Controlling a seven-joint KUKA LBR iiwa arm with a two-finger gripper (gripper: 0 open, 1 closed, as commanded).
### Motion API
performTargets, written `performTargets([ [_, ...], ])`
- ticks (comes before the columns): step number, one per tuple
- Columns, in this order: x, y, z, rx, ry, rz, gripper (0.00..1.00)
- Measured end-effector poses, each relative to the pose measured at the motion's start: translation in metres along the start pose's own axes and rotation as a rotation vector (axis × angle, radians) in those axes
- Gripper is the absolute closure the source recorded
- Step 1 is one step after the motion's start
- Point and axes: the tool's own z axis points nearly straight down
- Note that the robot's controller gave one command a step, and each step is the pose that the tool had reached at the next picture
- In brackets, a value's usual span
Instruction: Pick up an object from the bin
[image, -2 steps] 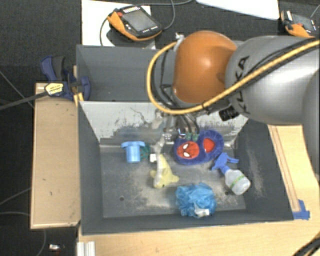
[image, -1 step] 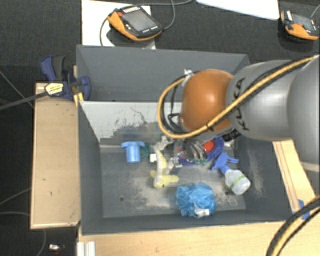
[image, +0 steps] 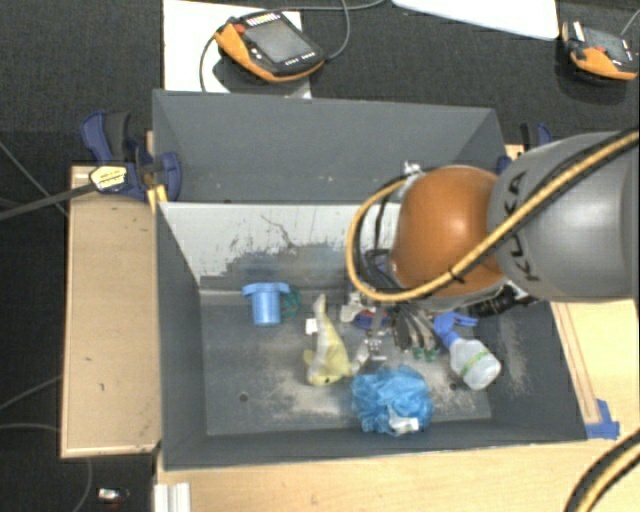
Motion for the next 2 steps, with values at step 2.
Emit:
performTargets([
  [2,-0.020,-0.006,0.060,-0.001,-0.006,0.148,0.00],
])
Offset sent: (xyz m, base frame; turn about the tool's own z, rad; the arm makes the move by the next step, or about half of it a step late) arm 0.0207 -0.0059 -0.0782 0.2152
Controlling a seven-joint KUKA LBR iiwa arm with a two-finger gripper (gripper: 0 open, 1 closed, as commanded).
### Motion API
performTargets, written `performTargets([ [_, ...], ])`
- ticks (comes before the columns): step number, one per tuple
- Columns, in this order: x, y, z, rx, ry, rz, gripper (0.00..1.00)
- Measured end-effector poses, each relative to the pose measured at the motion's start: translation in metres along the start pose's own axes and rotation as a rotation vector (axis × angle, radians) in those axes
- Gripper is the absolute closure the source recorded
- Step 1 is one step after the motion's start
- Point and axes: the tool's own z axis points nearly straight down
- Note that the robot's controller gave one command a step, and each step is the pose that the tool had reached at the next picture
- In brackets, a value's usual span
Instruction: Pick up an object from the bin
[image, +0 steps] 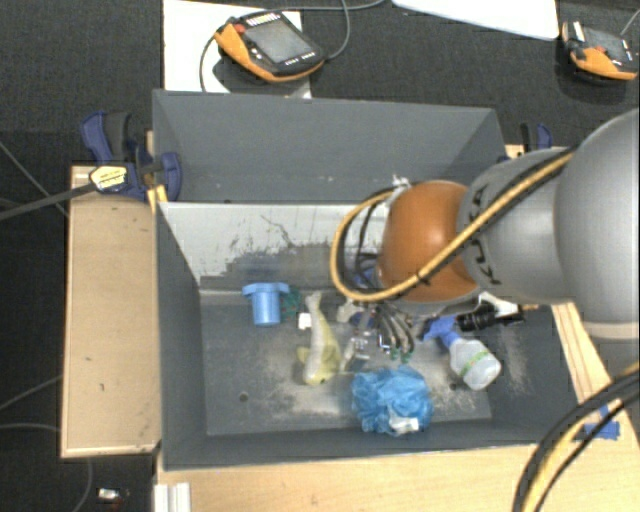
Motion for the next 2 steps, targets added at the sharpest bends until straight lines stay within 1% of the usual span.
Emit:
performTargets([
  [1,0.0001,0.0195,0.0152,0.000,-0.002,-0.137,1.00],
  [2,0.0001,0.0194,0.0151,0.000,-0.002,-0.136,1.00],
])
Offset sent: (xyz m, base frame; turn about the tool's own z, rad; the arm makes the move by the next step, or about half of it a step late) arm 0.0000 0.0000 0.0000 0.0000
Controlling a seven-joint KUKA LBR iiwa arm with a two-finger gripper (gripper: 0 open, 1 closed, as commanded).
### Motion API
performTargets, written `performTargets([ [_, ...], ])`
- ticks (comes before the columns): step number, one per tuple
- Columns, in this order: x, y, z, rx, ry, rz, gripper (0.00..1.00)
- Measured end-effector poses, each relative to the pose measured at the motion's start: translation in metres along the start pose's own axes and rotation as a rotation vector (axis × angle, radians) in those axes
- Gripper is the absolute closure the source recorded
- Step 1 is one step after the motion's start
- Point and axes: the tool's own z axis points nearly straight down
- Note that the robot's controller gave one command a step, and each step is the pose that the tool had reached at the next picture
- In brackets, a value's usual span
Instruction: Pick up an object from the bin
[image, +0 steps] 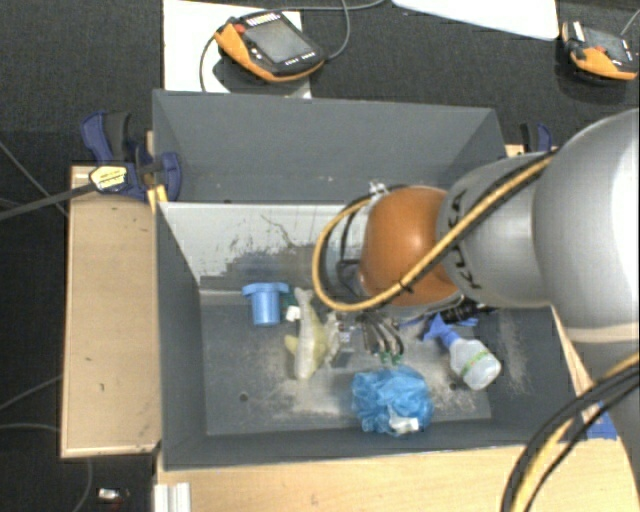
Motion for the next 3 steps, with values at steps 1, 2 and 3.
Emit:
performTargets([
  [1,0.000,0.000,-0.012,0.000,0.000,0.002,1.00],
  [2,0.000,0.000,-0.039,0.000,0.002,0.003,1.00],
  [3,0.000,0.000,-0.082,0.000,0.005,0.005,1.00],
])
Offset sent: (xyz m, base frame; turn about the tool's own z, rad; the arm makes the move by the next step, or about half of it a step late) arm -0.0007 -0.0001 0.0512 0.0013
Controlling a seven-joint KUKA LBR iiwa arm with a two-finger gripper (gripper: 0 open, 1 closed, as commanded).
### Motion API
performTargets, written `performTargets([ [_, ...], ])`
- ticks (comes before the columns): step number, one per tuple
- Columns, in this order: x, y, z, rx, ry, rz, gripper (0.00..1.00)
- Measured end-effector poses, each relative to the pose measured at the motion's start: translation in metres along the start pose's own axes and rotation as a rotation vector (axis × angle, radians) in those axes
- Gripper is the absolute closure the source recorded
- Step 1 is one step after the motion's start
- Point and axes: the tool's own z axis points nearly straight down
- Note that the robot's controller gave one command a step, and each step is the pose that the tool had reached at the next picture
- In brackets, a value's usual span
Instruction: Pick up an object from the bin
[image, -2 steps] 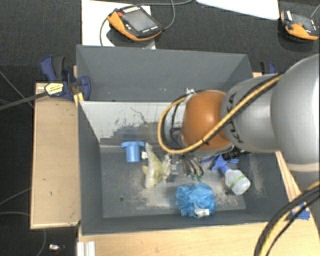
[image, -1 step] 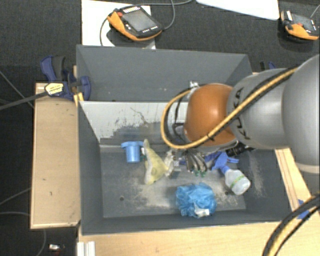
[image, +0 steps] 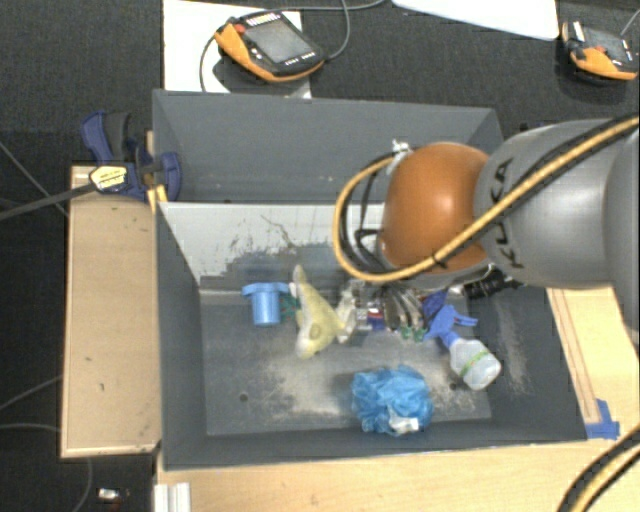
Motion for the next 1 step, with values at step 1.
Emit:
performTargets([
  [1,-0.0012,0.0001,-0.0482,0.000,-0.002,0.001,1.00],
])
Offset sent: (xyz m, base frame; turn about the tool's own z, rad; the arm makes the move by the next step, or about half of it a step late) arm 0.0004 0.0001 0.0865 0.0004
